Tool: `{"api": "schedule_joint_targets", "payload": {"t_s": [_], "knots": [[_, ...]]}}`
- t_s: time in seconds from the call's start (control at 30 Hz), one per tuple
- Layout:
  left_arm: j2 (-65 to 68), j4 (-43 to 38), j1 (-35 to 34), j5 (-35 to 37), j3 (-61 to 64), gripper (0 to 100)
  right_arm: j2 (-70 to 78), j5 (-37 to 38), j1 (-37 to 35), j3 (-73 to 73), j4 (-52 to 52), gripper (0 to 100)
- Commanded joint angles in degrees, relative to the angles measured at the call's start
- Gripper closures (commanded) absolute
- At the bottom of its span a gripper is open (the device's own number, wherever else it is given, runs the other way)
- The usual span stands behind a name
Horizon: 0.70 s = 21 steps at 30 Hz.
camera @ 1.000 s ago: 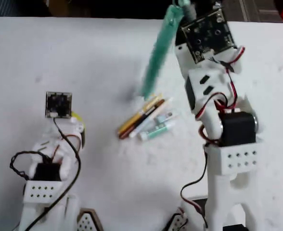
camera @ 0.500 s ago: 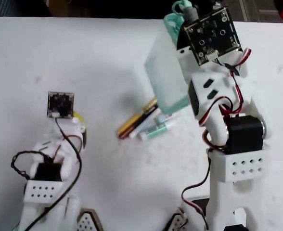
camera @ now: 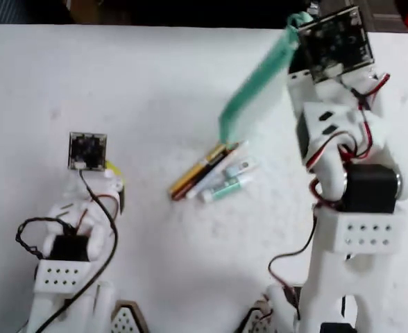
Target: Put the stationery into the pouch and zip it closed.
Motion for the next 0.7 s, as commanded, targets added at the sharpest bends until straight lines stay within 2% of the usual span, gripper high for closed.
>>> {"api": "schedule_joint_targets", "payload": {"t_s": [0.0,0.23,0.5,0.67], "knots": [[0.13,-1.49,0.75,0.18,-1.41,97,1.98,0.97,4.70,-2.99,2.86,98.1],[0.13,-1.49,0.84,0.18,-1.41,97,2.95,10.02,4.79,-2.99,15.43,98.1],[0.13,-1.49,0.84,0.18,-1.41,97,2.86,25.05,4.18,-3.08,27.30,98.1],[0.13,-1.41,0.84,0.18,-1.41,97,2.42,35.43,-0.92,-3.52,33.98,98.1]]}}
